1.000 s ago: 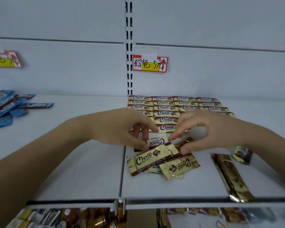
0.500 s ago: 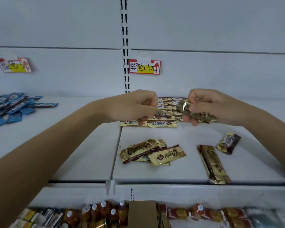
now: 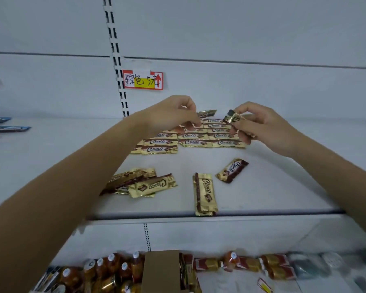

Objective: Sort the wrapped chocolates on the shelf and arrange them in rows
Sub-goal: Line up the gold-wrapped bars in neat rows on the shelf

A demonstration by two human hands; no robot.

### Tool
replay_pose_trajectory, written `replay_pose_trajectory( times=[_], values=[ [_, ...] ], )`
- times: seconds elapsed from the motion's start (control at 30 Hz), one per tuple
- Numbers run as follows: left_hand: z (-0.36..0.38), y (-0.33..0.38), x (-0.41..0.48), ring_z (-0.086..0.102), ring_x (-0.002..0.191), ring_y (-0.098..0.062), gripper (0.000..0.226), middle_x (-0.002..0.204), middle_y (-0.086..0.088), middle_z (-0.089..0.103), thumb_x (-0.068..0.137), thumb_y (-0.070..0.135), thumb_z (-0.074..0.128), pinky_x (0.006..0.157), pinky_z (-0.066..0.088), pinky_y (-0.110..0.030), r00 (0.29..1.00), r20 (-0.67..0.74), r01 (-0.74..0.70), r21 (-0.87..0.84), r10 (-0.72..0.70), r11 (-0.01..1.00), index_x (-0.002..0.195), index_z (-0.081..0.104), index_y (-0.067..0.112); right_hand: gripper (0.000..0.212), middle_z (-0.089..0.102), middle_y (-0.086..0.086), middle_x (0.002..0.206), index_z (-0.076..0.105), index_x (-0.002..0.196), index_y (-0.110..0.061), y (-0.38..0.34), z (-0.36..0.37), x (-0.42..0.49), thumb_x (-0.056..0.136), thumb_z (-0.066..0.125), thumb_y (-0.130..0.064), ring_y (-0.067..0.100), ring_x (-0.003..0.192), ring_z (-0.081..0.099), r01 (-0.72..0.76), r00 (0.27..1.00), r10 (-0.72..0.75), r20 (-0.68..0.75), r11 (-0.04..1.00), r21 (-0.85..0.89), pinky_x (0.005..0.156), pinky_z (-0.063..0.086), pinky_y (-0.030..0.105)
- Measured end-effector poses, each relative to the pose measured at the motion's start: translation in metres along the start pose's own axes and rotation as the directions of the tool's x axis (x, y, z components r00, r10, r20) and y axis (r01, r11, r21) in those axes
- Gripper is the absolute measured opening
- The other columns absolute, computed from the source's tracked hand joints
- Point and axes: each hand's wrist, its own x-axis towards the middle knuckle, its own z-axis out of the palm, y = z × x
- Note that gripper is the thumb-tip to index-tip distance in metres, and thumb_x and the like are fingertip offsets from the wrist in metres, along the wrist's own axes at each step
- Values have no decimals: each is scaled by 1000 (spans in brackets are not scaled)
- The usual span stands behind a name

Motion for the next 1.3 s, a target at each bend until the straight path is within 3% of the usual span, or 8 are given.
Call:
replay_pose_trajectory(
  times=[0.2, 0.33, 0.5, 0.7, 0.87, 0.97, 1.2, 1.3],
  values=[
    [9, -13, -6, 56, 70, -3, 20, 80, 9, 58, 78, 17, 72, 66, 44, -9, 997, -17, -77, 34, 78, 996, 94, 59, 19, 33, 62, -16, 69, 67, 83, -25, 6, 3, -3, 90, 42, -5, -3, 55, 45, -46, 998, 45, -52, 999, -19, 60, 30, 21],
    [9, -17, -7, 61, 69, -6, 19, 88, 3, 64, 81, 9, 67, 71, 49, -22, 992, -67, -105, 14, 105, 994, 93, 56, 18, 32, 62, -7, 80, 65, 86, -26, 10, 2, -4, 89, 48, 1, -5, 59, 50, 24, 998, -29, -60, 996, -85, 56, 38, 9],
    [6, -15, -7, 64, 76, -4, 34, 96, 4, 66, 83, 5, 64, 65, 49, -13, 985, -111, -134, -14, 132, 991, 109, 51, 21, 20, 62, -8, 83, 63, 91, -26, 15, -2, -4, 85, 61, -7, 4, 71, 57, 47, 998, -48, -28, 999, -24, 66, 43, 12],
    [10, -14, -9, 63, 86, -20, 26, 83, 4, 67, 88, 2, 53, 92, 48, -39, 978, -88, -199, -135, 188, 971, 77, 58, 25, 17, 66, -6, 82, 63, 93, -22, 21, -4, -4, 84, 61, -8, 4, 74, 62, 32, 999, -31, -23, 998, 46, 68, 49, 15],
    [13, -15, -11, 63, 82, -3, 16, 87, 6, 68, 84, 3, 61, 76, 47, -17, 974, -65, -225, -112, 219, 968, 80, 52, 15, 16, 66, -1, 88, 62, 95, -19, 24, -4, -4, 86, 59, -6, -1, 74, 62, 13, 1000, -13, -8, 1000, -9, 65, 46, 9],
    [14, -16, -11, 65, 75, 0, 21, 91, -1, 67, 84, -7, 56, 69, 49, -15, 973, -44, -232, -164, 228, 959, 79, 47, 12, 18, 67, -2, 91, 62, 95, -20, 26, -4, -5, 89, 55, -5, -4, 76, 61, 11, 1000, -12, -3, 997, -80, 69, 44, 7],
    [14, -17, -12, 65, 92, -4, 12, 99, 5, 69, 77, 14, 68, 78, 49, -15, 978, -29, -209, -227, 208, 951, 78, 56, 14, 31, 67, -5, 96, 62, 93, -26, 26, -5, -6, 83, 60, 3, 2, 87, 61, 22, 999, -17, 36, 989, -148, 86, 47, 24],
    [14, -20, -11, 65, 98, -8, 12, 101, 3, 71, 83, 3, 62, 85, 51, -18, 978, -18, -209, -206, 209, 956, 86, 62, 15, 36, 67, -6, 99, 61, 92, -29, 25, -5, -8, 83, 58, 5, 5, 93, 61, 28, 999, -22, 33, 983, -183, 91, 45, 30]
  ],
)
